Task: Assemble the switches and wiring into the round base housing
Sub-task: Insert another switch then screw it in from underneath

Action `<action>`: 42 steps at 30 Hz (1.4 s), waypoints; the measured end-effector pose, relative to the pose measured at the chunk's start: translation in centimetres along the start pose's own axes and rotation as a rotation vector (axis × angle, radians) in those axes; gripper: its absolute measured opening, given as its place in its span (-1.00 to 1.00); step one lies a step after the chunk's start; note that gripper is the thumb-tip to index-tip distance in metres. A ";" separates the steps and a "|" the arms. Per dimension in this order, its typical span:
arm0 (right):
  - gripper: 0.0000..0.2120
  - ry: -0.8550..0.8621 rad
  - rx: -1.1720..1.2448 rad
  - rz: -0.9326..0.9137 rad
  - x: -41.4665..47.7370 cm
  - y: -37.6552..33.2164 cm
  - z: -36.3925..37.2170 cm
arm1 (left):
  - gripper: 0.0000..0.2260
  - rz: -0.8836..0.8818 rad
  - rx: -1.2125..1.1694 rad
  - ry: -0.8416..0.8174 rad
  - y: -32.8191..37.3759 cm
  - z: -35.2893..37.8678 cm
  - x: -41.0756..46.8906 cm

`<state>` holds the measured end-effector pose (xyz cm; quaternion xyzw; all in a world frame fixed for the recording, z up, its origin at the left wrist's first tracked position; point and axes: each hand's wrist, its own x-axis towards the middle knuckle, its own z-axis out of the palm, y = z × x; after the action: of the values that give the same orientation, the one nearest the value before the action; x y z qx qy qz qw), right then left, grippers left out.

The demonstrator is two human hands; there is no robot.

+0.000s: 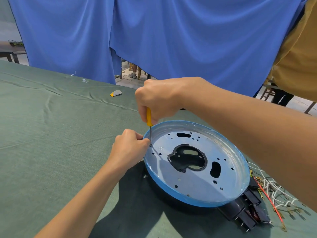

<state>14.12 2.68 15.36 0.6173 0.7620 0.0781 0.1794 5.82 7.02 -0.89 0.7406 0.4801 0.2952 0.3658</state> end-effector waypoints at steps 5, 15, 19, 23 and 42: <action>-0.92 -0.050 0.056 0.061 0.3 0.5 0.1 | -0.76 -0.008 -0.006 -0.013 0.0 0.0 -0.1; -0.76 -0.251 0.493 0.526 1.4 -0.1 0.6 | -0.76 -0.020 -0.012 -0.016 0.3 0.0 -0.4; -0.69 -0.354 0.562 0.587 1.0 0.4 0.5 | -0.84 -0.002 0.000 -0.033 0.4 -0.3 -0.6; -0.67 -0.253 0.404 0.481 0.8 0.6 0.7 | -0.70 0.193 -0.156 0.065 0.9 -1.0 -0.8; -0.88 0.088 0.346 0.190 -1.4 0.7 1.6 | -0.89 0.435 -0.101 -0.050 1.4 -1.2 -0.1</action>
<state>15.65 1.35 14.35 0.7039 0.7096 -0.0107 0.0290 5.55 6.85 0.96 0.8145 0.2843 0.3725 0.3420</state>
